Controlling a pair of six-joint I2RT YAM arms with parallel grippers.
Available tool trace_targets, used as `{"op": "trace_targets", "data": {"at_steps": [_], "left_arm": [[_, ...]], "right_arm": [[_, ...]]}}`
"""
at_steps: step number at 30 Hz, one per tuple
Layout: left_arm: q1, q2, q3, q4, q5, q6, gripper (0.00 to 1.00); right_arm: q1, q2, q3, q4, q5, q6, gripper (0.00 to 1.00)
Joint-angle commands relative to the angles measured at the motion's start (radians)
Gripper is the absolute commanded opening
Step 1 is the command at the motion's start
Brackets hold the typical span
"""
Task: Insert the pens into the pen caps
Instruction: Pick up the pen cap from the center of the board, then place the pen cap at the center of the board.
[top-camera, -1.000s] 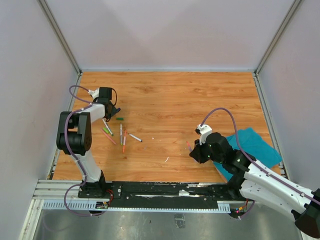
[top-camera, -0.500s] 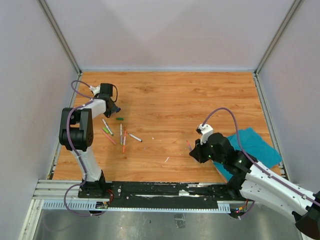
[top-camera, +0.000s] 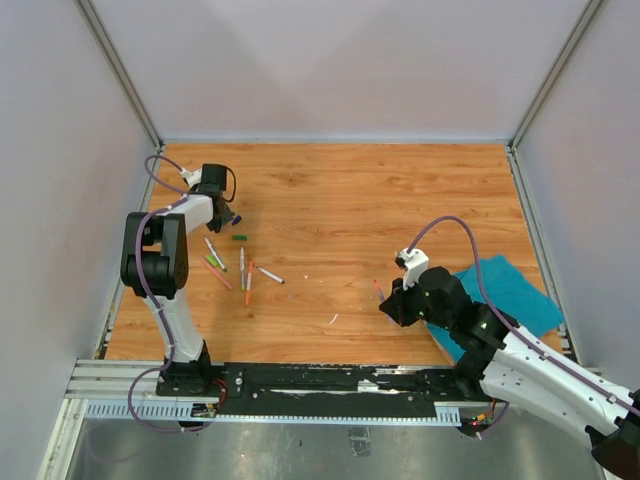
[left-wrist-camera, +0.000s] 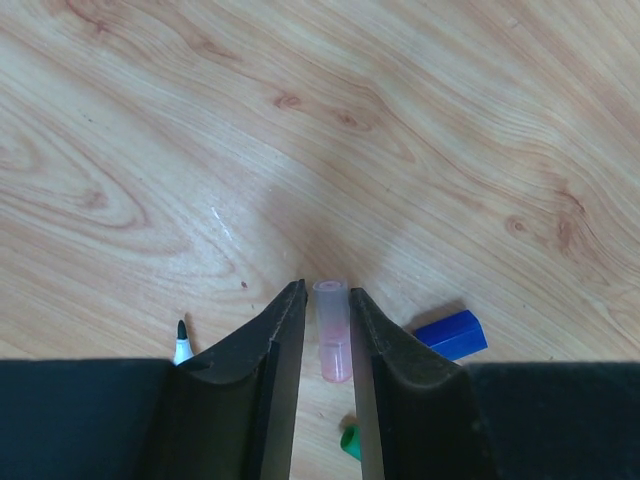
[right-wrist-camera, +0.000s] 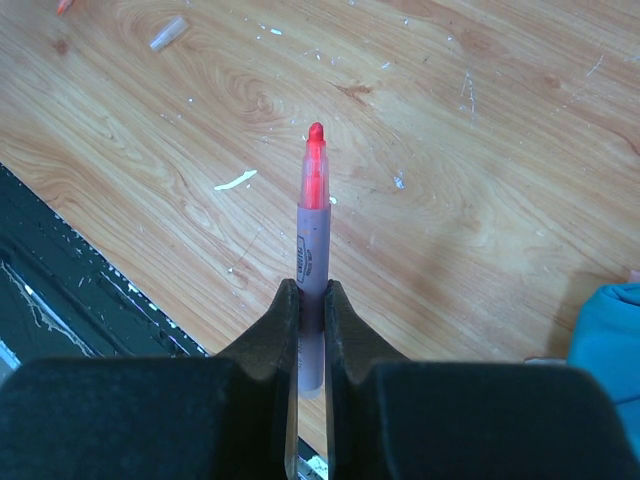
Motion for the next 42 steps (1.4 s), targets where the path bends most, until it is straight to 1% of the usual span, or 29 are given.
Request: {"op": "trace_targets", "data": {"at_steps": [1, 5, 8, 12, 17, 20, 25, 30, 31, 34, 37, 39, 42], "left_arm": [[0.002, 0.066, -0.035, -0.102, -0.006, 0.030, 0.30], [0.002, 0.048, -0.060, -0.089, -0.004, 0.030, 0.22], [0.002, 0.033, -0.087, -0.068, 0.032, 0.027, 0.19], [0.002, 0.000, -0.111, -0.035, 0.067, 0.027, 0.12], [-0.008, -0.108, -0.110, -0.024, 0.073, 0.054, 0.11], [-0.061, -0.200, -0.107, -0.032, 0.043, 0.069, 0.11], [-0.234, -0.314, -0.120, -0.058, 0.016, 0.078, 0.11], [-0.475, -0.373, -0.151, -0.066, 0.011, 0.058, 0.08], [-0.539, -0.382, -0.158, -0.062, 0.020, 0.051, 0.08], [-0.678, -0.390, -0.163, -0.069, 0.018, 0.034, 0.08], [-0.806, -0.383, -0.173, -0.062, 0.037, 0.020, 0.10], [-0.873, -0.373, -0.189, -0.049, 0.055, 0.009, 0.10], [-0.939, -0.354, -0.216, -0.051, 0.049, 0.006, 0.10]], "right_arm": [[-0.009, -0.013, -0.010, -0.012, 0.026, 0.012, 0.01], [-0.010, -0.013, -0.010, -0.014, 0.025, 0.012, 0.01], [-0.010, -0.015, -0.007, -0.019, 0.026, 0.010, 0.01], [-0.010, -0.018, -0.004, -0.024, 0.031, 0.010, 0.01], [-0.009, -0.027, 0.001, -0.034, 0.038, 0.010, 0.01], [-0.009, -0.041, 0.017, -0.054, 0.053, 0.008, 0.01], [-0.009, -0.091, 0.062, -0.125, 0.108, -0.012, 0.01], [-0.009, -0.180, 0.084, -0.152, 0.152, -0.026, 0.01], [-0.010, -0.200, 0.090, -0.156, 0.165, -0.030, 0.01], [-0.010, -0.236, 0.112, -0.171, 0.186, -0.043, 0.01], [-0.010, -0.260, 0.135, -0.187, 0.205, -0.054, 0.01], [-0.009, -0.274, 0.146, -0.198, 0.215, -0.057, 0.01], [-0.010, -0.297, 0.162, -0.215, 0.226, -0.058, 0.01]]}}
